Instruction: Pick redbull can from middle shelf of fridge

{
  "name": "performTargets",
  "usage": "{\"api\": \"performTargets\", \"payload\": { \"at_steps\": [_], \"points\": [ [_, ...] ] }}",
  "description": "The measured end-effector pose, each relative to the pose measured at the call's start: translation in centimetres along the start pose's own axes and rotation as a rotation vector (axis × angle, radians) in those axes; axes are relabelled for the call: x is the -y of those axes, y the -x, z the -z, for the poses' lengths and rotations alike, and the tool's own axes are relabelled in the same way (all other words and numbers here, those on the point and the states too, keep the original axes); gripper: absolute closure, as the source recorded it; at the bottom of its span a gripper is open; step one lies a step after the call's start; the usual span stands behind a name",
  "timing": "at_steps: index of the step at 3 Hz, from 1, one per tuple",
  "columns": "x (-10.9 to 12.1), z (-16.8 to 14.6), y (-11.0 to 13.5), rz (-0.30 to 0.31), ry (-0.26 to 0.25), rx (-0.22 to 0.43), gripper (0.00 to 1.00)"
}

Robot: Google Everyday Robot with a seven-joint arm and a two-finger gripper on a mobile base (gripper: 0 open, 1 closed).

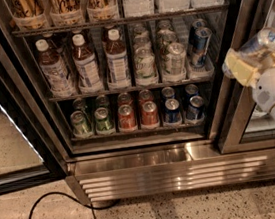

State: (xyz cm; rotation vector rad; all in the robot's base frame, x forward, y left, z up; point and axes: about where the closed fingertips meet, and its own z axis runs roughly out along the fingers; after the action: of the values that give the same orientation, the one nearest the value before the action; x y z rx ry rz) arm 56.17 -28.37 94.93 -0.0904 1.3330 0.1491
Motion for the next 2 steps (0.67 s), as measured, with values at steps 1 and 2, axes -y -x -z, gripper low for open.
{"api": "performTargets", "payload": {
  "at_steps": [1,2],
  "points": [
    [0.0,1.3,2.7,-0.045,0.094,0.137,1.00],
    [-2.4,1.8,4.6,-0.026,0.182,0.204,1.00]
  ]
}}
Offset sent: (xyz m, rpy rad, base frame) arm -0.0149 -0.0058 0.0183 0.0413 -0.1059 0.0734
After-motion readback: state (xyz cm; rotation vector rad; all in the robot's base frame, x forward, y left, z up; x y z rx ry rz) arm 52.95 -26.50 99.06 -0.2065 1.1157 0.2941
